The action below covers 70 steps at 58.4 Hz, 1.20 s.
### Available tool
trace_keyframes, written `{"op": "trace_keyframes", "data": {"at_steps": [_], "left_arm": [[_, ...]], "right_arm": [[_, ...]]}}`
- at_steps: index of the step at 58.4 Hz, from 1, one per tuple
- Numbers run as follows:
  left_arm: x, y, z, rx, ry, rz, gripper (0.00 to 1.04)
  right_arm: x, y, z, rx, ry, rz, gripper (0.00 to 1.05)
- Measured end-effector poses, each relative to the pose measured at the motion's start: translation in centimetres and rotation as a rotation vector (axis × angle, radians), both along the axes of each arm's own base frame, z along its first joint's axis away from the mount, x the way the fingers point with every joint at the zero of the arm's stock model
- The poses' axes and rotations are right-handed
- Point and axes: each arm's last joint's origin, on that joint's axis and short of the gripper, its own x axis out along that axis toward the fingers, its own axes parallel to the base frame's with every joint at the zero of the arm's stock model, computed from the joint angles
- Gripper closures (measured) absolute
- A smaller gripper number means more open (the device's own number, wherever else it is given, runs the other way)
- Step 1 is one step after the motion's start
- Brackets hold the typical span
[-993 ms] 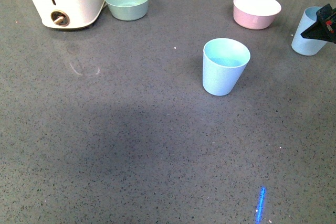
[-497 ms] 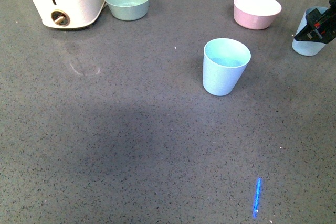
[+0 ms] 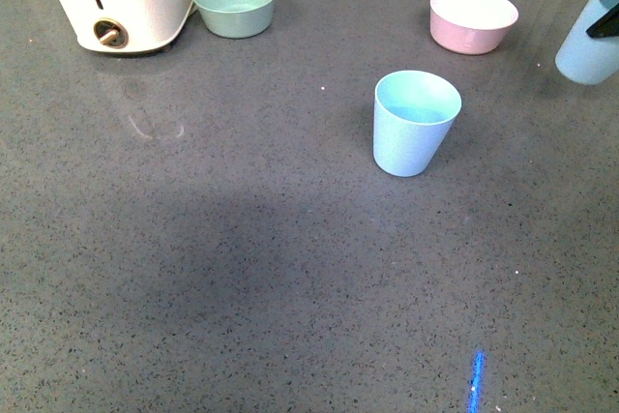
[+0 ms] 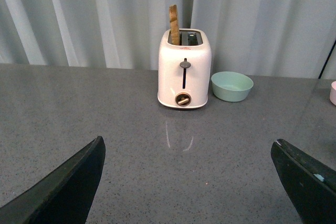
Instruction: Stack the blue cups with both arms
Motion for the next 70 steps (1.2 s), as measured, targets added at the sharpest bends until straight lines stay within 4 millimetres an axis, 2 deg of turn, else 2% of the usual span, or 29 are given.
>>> {"op": "trace_keyframes", "data": {"at_steps": [5, 9, 15, 22, 29, 35, 50, 70], "left_arm": [[0.0, 0.0, 0.0, 0.0, 0.0, 0.0, 0.09], [0.0, 0.0, 0.0, 0.0, 0.0, 0.0, 0.09], [0.0, 0.0, 0.0, 0.0, 0.0, 0.0, 0.09], [0.0, 0.0, 0.0, 0.0, 0.0, 0.0, 0.09], [0.0, 0.0, 0.0, 0.0, 0.0, 0.0, 0.09], [0.0, 0.0, 0.0, 0.0, 0.0, 0.0, 0.09], [0.0, 0.0, 0.0, 0.0, 0.0, 0.0, 0.09], [0.0, 0.0, 0.0, 0.0, 0.0, 0.0, 0.09]], "right_arm": [[-1.6, 0.7, 2.2, 0.043, -0.027, 0.047, 1.03], [-3.3, 2.0, 4.0, 0.071, -0.05, 0.1, 1.03], [-6.6, 5.5, 6.3, 0.09, -0.079, 0.216, 1.03], [-8.8, 8.7, 6.6, 0.087, -0.079, 0.311, 1.03], [-10.3, 12.1, 5.1, 0.07, -0.043, 0.395, 1.03], [-10.3, 13.7, 4.4, 0.052, -0.041, 0.416, 1.03], [-10.1, 15.9, 3.0, 0.047, -0.005, 0.435, 1.03], [-9.6, 16.8, 1.5, 0.027, 0.013, 0.406, 1.03]]}}
